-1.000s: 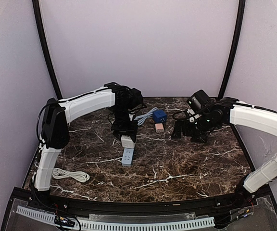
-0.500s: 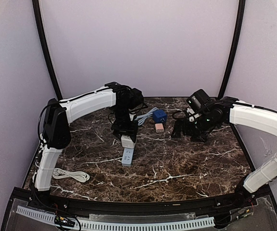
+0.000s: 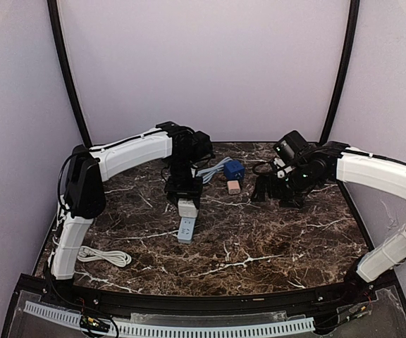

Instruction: Insert the plug

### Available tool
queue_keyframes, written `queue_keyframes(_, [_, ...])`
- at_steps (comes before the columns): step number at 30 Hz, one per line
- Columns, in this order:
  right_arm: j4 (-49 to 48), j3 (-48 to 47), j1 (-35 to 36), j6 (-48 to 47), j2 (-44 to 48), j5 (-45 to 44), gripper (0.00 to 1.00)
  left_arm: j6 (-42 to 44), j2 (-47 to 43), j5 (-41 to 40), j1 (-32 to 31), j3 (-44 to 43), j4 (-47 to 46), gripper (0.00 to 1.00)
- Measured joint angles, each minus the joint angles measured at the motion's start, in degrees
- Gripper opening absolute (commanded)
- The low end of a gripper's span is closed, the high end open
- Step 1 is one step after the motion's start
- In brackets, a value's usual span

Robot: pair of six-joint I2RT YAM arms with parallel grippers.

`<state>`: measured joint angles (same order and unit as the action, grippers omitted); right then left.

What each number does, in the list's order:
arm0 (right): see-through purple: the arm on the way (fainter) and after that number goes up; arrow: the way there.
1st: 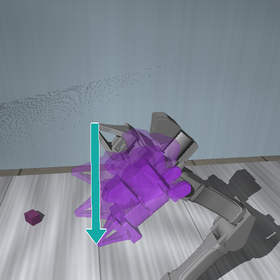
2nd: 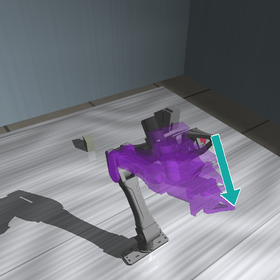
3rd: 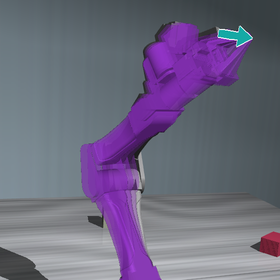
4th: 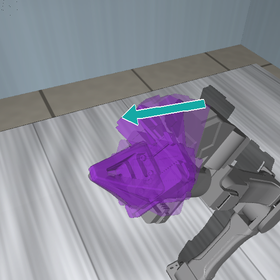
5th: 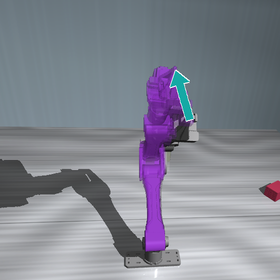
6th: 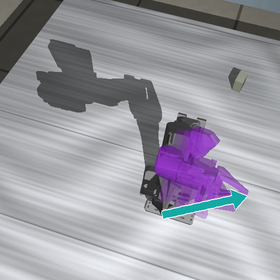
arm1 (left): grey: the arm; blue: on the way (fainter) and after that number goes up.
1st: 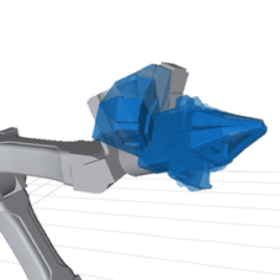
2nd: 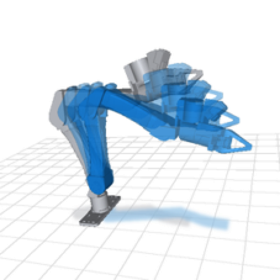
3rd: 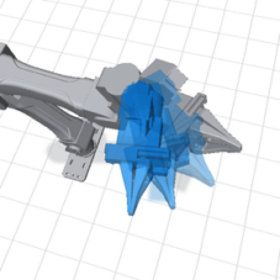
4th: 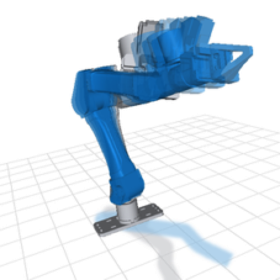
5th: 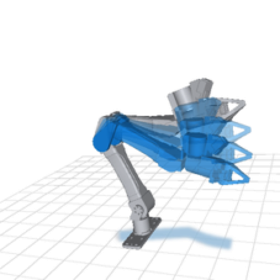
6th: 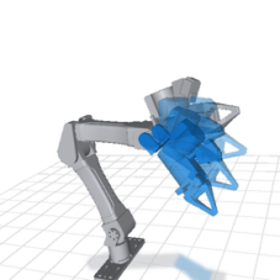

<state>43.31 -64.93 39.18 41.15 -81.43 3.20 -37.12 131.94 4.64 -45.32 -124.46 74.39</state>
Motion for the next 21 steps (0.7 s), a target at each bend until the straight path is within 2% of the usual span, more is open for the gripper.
queue_keyframes(7, [0.0,0.0,0.0,-0.02,0.0,-0.04,0.99,-2.47,0.07,-0.04,-0.02,0.0,-0.15,0.01])
queue_keyframes(21, [0.04,0.04,0.0,-0.44,0.02,-0.46,0.99,3.96,0.94,0.28,0.11,0.17,-0.24,0.01])
